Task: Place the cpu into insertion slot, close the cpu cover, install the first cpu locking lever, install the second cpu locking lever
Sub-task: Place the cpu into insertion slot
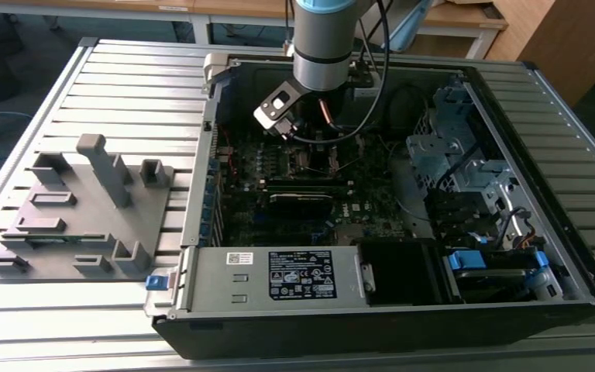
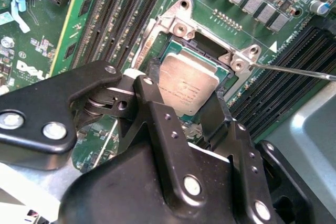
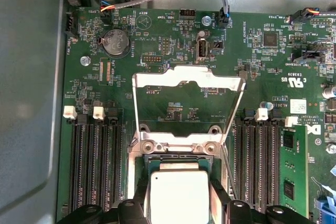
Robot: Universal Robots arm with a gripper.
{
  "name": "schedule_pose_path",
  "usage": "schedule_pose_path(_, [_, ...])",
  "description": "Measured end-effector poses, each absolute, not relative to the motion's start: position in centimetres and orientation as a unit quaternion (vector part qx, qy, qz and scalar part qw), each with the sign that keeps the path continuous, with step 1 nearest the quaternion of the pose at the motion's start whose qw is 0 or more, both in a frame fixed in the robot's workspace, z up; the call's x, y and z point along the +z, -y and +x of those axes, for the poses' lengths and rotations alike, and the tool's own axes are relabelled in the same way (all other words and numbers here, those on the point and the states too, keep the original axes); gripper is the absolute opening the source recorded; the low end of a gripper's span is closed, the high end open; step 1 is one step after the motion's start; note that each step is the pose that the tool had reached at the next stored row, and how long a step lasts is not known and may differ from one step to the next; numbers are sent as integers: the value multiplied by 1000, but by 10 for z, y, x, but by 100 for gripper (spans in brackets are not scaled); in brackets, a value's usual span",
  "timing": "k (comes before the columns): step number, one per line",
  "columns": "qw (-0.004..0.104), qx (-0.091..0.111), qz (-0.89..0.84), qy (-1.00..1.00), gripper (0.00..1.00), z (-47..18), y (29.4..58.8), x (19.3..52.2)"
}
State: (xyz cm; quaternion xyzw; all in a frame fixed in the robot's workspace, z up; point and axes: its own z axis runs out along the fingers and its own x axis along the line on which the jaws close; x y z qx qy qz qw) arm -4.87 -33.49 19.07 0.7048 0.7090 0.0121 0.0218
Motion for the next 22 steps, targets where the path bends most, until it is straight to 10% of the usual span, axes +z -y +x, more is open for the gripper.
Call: schedule_pose_path(22, [22, 12, 713, -701, 54, -49, 335, 194])
